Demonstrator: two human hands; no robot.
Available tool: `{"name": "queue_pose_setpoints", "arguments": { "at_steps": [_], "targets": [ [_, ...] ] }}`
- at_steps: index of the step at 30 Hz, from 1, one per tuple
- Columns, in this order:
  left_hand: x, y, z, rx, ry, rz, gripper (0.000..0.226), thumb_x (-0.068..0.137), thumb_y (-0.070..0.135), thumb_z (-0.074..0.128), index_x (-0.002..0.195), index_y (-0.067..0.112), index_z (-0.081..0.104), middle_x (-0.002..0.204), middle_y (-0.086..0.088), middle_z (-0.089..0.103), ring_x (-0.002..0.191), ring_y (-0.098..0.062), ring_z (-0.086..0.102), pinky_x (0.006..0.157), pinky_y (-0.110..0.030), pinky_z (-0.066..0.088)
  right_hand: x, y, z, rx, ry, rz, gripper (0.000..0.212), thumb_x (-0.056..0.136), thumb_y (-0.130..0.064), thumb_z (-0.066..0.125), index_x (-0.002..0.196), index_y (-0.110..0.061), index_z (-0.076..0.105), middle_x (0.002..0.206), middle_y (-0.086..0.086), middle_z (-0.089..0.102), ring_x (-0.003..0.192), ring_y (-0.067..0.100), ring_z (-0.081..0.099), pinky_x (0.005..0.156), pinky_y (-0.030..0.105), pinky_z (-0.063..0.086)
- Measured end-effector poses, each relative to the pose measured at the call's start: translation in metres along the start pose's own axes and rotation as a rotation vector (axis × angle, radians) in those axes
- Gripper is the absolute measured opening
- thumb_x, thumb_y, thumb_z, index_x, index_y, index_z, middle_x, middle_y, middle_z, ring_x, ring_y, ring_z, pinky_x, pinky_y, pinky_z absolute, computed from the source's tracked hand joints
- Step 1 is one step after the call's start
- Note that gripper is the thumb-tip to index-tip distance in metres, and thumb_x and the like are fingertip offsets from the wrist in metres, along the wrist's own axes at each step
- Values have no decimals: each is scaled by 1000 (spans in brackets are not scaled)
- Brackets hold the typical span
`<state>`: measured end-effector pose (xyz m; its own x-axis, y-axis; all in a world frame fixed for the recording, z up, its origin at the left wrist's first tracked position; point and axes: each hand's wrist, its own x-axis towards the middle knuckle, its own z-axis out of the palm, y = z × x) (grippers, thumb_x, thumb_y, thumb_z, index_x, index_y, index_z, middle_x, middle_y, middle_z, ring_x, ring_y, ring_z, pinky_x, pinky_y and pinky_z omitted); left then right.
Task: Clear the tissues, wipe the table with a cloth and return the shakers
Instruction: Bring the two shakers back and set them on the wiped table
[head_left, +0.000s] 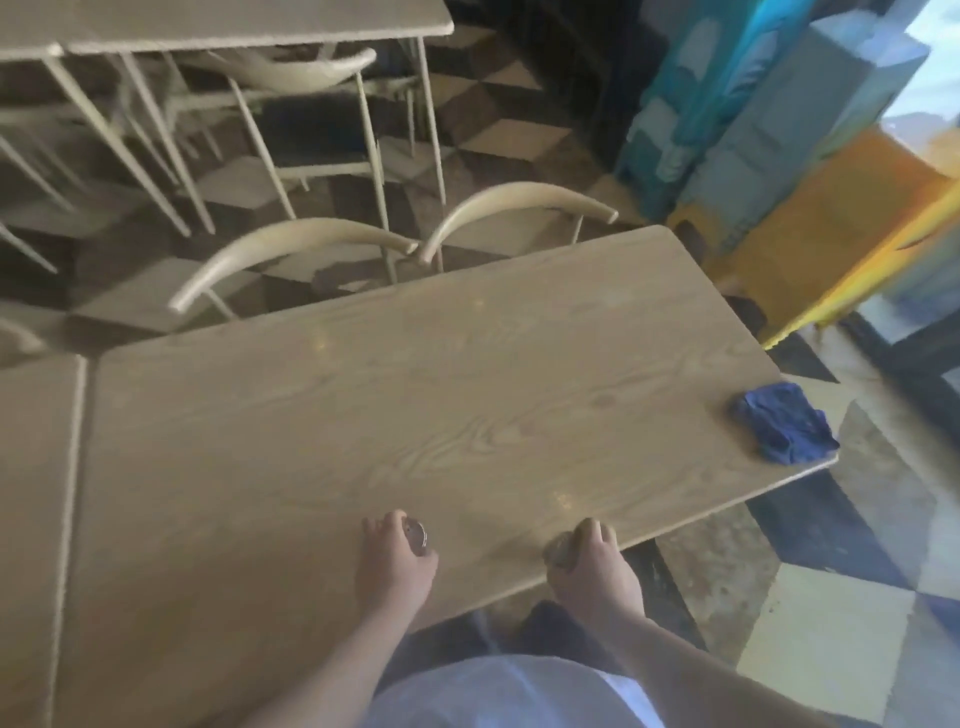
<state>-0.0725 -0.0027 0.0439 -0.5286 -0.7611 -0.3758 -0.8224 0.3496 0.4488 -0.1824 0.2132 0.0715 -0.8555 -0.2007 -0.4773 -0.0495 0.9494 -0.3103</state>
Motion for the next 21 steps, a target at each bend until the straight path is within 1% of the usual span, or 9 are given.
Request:
{"name": "queue_pose_setpoints", "arguments": {
  "at_steps": [2, 5, 8, 12, 15, 18, 20, 21],
  "targets": [
    [8, -2, -5, -21, 13, -45, 32, 70, 23, 71, 92, 30, 49, 94, 8, 32, 94, -24, 54, 70, -34, 45, 20, -13, -3, 4, 13, -16, 25, 84, -46, 49, 92, -24, 39, 100, -2, 45, 81, 28, 61, 68, 37, 49],
    [23, -1, -11, -32, 48, -89, 33, 70, 23, 71, 97, 28, 52, 99, 5, 39, 97, -24, 55, 71, -34, 46, 52, -29, -7, -15, 10, -46, 25, 83, -43, 53, 92, -24, 40, 102, -1, 46, 82, 32, 62, 68, 38, 49],
    [38, 8, -16, -57, 106, -106, 30, 71, 22, 71, 95, 27, 54, 100, 3, 44, 95, -27, 57, 71, -34, 46, 86, -42, -17, -39, -24, -95, 29, 81, -42, 59, 94, -24, 42, 102, -2, 44, 73, 28, 55, 62, 34, 44],
    [61, 32, -19, -75, 140, -131, 27, 71, 22, 71, 93, 26, 55, 102, -1, 49, 94, -28, 58, 71, -37, 49, 131, -64, -34, -65, -17, -123, 32, 81, -44, 61, 97, -23, 43, 106, -2, 45, 73, 26, 50, 63, 33, 42],
    [78, 54, -17, -88, 157, -151, 27, 71, 19, 70, 91, 26, 54, 102, -1, 48, 92, -29, 59, 69, -37, 50, 160, -78, -47, -54, -32, -133, 34, 78, -40, 64, 97, -23, 43, 107, -2, 45, 80, 29, 58, 65, 33, 42],
    [96, 74, -16, -100, 158, -145, 29, 71, 16, 71, 86, 28, 49, 96, 4, 42, 88, -30, 60, 66, -34, 45, 185, -88, -57, -37, -45, -147, 35, 76, -39, 65, 98, -23, 42, 106, -2, 44, 85, 30, 61, 66, 34, 44],
    [105, 83, -13, -108, 145, -138, 30, 71, 15, 72, 89, 27, 50, 95, 5, 38, 88, -28, 58, 67, -31, 40, 198, -93, -62, -28, -59, -151, 37, 74, -36, 66, 98, -22, 42, 105, -2, 43, 84, 30, 61, 67, 35, 46],
    [110, 85, -11, -118, 135, -137, 31, 71, 15, 73, 94, 23, 54, 96, 5, 39, 91, -27, 57, 69, -30, 39, 204, -95, -64, -22, -65, -151, 37, 73, -36, 67, 98, -22, 42, 105, -2, 43, 84, 30, 60, 66, 35, 46]
  ]
}}
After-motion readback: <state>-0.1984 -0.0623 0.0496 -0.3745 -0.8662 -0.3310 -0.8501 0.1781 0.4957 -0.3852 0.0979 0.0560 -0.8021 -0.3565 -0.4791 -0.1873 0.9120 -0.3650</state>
